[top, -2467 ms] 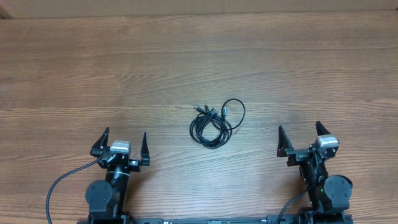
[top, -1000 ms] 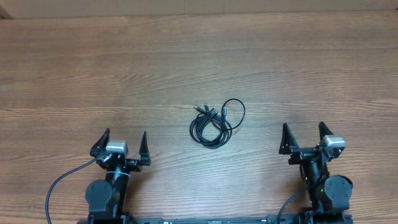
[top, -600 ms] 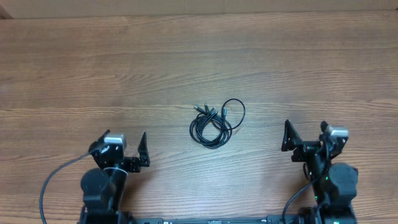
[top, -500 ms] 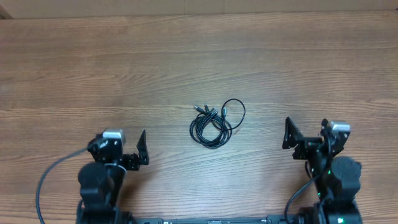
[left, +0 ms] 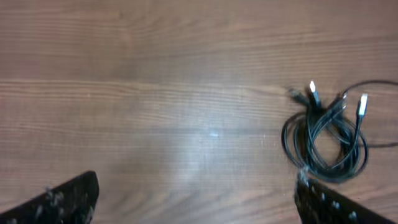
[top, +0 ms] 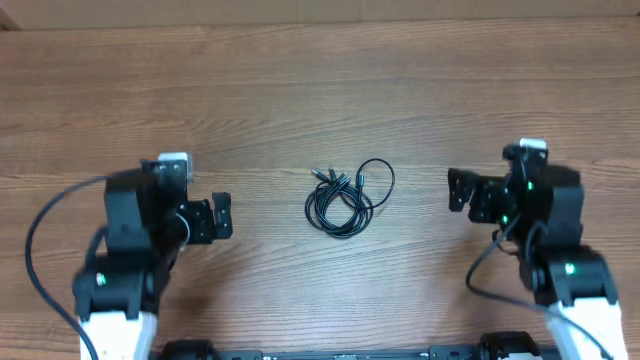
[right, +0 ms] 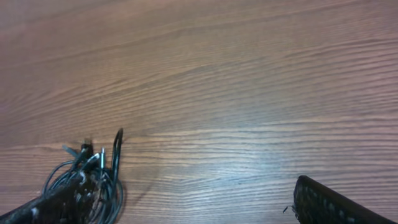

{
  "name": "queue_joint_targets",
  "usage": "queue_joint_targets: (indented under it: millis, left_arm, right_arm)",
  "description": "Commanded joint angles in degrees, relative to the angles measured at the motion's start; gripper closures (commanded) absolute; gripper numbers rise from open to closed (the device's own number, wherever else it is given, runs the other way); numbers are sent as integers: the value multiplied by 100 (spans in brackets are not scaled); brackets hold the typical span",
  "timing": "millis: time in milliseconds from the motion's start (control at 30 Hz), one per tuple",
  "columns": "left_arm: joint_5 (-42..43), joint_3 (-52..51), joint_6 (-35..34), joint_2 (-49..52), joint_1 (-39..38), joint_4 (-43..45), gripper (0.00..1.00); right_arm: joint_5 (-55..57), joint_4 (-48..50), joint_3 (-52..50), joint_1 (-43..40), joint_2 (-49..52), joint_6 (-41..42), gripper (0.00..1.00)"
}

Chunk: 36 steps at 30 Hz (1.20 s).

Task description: Untangle cables

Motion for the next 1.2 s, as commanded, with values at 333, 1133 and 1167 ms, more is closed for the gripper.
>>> queue_joint_targets:
  millis: [333,1133,1167]
  left_arm:
    - [1860,468,-944,1222,-107,1405,0]
    - [57,468,-2608,4813,-2946,2660,25]
    - [57,468,-2608,4861,-2977,2662,27]
  right_arm:
    - [-439,20,498,28,271,15,0]
    - [-439,57,498,28,278,15,0]
    - [-439,57,498,28,278,15,0]
